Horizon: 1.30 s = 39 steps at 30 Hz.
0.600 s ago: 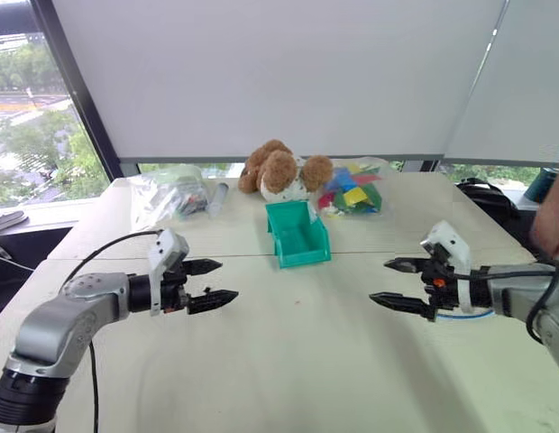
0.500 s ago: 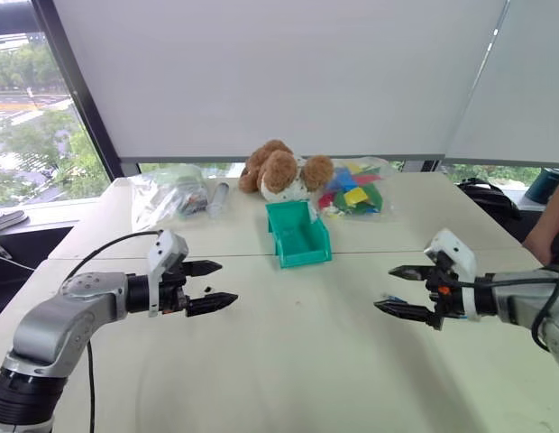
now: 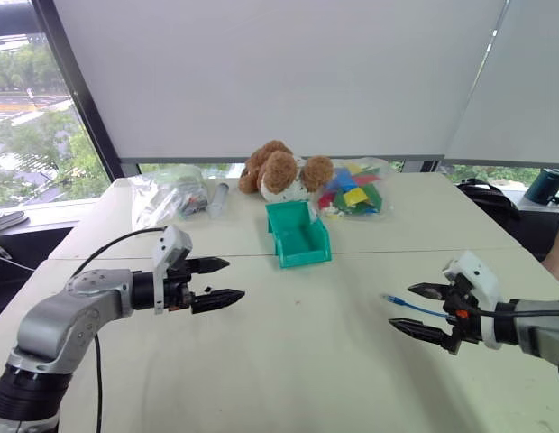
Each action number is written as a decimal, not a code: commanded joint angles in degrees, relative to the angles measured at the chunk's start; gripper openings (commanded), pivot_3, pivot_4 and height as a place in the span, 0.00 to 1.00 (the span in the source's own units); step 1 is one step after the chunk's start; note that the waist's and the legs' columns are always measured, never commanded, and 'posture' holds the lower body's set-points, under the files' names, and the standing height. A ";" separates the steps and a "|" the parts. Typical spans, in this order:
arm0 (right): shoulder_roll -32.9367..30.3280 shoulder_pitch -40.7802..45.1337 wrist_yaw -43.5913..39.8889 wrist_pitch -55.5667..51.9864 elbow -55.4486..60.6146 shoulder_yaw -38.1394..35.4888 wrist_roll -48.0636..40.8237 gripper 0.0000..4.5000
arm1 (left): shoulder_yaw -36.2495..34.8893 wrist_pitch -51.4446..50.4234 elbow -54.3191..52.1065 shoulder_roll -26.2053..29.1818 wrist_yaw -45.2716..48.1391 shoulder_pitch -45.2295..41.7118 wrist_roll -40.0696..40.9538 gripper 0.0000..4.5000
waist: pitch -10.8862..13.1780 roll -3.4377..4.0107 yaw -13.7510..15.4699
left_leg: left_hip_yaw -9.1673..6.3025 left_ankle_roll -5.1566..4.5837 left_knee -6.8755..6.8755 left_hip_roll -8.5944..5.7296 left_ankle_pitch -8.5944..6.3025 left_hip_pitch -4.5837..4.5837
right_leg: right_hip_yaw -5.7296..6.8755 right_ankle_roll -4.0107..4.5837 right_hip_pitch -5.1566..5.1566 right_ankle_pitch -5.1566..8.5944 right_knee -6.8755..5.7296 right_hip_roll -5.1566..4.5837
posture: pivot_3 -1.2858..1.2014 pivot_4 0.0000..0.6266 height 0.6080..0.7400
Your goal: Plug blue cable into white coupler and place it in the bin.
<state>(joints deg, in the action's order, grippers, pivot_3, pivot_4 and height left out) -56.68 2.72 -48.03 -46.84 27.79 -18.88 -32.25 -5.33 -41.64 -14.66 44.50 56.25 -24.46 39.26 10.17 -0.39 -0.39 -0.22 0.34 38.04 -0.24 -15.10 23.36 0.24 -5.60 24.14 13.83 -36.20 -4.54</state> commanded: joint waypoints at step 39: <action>10.14 34.75 -21.99 42.08 -74.97 25.52 28.50 0.14 | 2.35 6.19 1.60 -6.26 -1.49 0.30 -5.52 1.00 | -0.05 -0.05 -0.34 | 0.03 -0.06 -0.04 0.00 -0.06 -1.04 | -0.03 -0.02 -1.12 -0.01 0.17 0.01 | 0.52 0.24 1.00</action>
<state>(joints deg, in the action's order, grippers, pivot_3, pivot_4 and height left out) -46.44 38.22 -69.28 -4.10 -46.44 5.71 -5.45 -1.30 -36.67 -12.19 37.71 54.64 -23.82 33.66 10.12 -0.44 -0.73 -0.19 0.28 38.00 -0.24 -15.16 22.32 0.21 -5.63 23.02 13.81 -36.04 -4.54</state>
